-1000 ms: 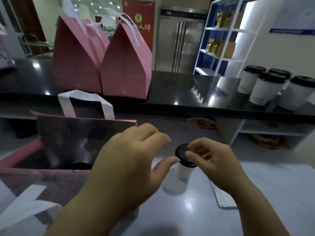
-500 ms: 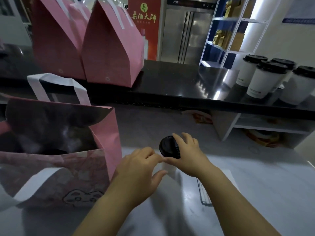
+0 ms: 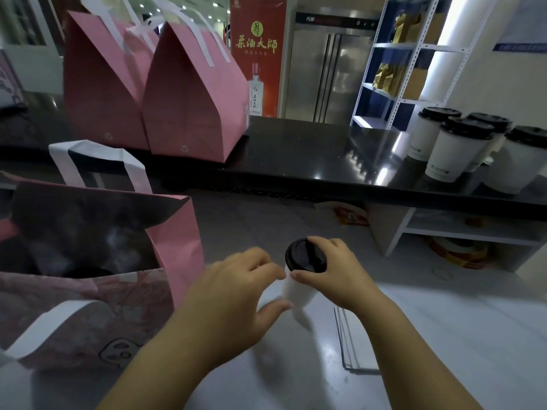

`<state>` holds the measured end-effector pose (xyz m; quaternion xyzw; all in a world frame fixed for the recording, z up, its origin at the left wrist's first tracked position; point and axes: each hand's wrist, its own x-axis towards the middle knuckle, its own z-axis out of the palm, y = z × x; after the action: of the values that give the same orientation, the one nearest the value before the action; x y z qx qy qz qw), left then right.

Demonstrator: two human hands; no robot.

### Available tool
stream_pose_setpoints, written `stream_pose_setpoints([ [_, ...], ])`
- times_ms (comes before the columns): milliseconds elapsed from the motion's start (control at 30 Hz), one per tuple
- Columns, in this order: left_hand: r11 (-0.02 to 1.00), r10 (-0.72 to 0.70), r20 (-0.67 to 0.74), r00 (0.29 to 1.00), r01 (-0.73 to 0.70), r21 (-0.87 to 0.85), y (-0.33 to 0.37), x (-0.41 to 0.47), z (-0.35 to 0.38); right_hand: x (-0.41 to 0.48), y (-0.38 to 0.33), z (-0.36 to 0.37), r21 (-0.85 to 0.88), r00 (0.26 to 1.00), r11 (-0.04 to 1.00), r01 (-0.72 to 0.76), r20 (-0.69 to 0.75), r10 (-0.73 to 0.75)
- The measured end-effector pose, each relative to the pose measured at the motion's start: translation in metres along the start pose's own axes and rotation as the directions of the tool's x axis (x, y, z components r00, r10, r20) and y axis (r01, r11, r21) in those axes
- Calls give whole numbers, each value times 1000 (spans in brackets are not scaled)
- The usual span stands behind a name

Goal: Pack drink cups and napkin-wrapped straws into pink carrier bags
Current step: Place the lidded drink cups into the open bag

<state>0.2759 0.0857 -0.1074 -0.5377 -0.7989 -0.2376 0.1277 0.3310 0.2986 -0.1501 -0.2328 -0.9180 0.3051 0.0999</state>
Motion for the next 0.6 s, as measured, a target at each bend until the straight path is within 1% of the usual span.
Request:
stream_pose_setpoints([
  [100,995,88,-31,996,-87,48,7,10,-33,-2,-13,-16,83,992,993,87,-102,-78],
  [200,989,129,-68,989,-124,84,5,16,-70,-5,-34,-36,182,963,963,196,-220,-155],
  [267,987,138,-99,985,-129,92,-1,17,-94,-7,-52,-49,269,935,924,272,-299,-188],
  [333,989,132,-131,983,-121,86,-13,14,-116,-8,-71,-58,344,907,873,347,-358,-220],
  [433,994,102,-178,979,-91,68,-40,5,-141,-5,-101,-62,425,874,788,446,-398,-280],
  [533,998,48,-208,977,-37,56,-73,-8,-160,0,-136,-58,439,846,737,513,-400,-351],
  [600,999,-6,-196,981,16,52,-95,-18,-170,2,-161,-52,440,831,713,546,-391,-395],
])
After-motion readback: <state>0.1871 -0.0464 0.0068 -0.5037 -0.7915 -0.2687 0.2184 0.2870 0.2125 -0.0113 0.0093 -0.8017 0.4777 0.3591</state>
